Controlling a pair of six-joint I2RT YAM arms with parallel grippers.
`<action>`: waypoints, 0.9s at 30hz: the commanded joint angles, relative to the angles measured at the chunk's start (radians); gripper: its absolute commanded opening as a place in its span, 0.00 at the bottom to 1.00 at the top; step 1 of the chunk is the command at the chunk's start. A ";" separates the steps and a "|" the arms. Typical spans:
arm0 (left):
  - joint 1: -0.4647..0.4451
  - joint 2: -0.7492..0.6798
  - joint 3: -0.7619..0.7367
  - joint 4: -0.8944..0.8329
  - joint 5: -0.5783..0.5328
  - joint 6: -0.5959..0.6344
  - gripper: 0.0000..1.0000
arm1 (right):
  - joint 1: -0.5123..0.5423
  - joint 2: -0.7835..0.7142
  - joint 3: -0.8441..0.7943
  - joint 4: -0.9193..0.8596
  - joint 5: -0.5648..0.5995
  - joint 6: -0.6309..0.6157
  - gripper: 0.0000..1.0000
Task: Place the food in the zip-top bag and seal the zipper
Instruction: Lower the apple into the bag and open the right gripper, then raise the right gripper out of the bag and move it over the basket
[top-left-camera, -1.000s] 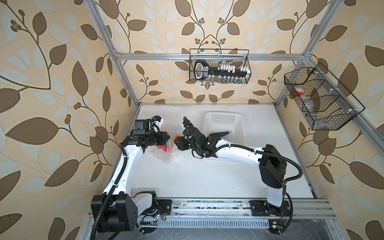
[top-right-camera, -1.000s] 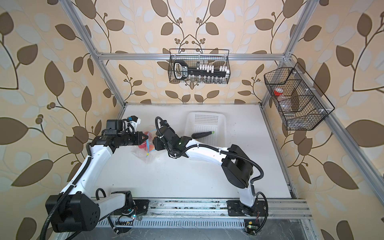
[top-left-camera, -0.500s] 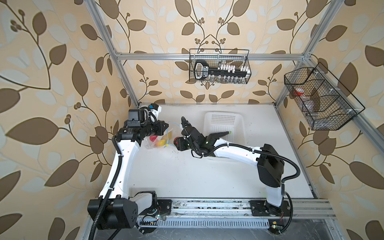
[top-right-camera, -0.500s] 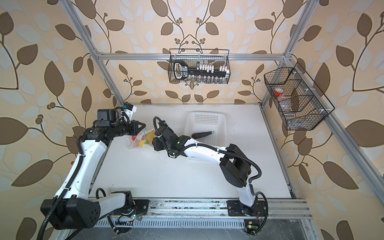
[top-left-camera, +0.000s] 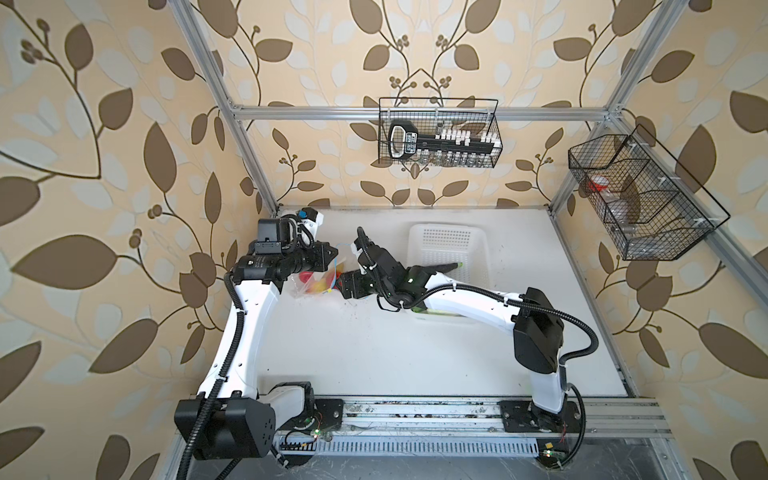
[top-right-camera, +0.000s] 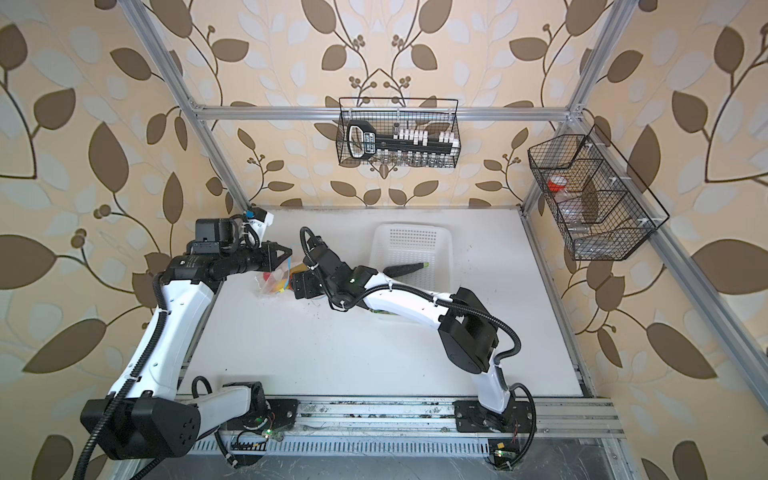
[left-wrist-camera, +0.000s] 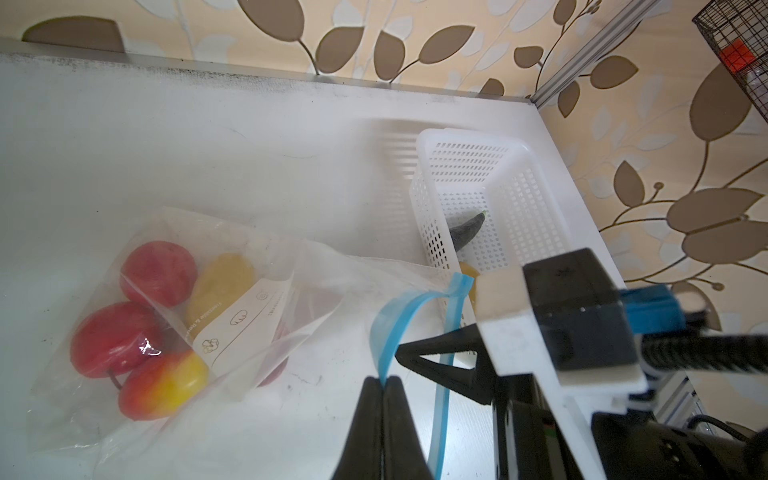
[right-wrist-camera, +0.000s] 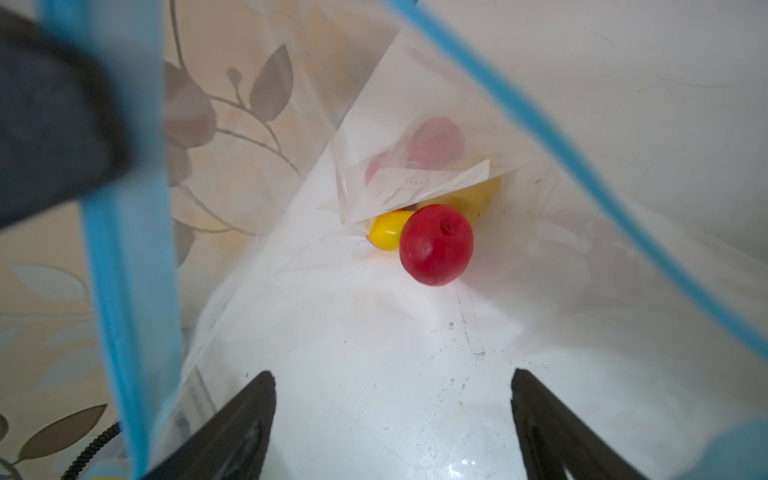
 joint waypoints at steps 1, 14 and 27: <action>-0.012 -0.032 -0.002 0.021 0.018 -0.006 0.00 | 0.006 -0.082 -0.044 -0.003 0.025 -0.015 0.92; -0.013 -0.037 -0.060 0.047 0.009 0.011 0.00 | 0.005 -0.280 -0.199 -0.017 0.076 -0.001 1.00; -0.013 -0.032 -0.135 0.001 0.012 0.071 0.00 | -0.004 -0.366 -0.229 -0.267 0.283 0.143 1.00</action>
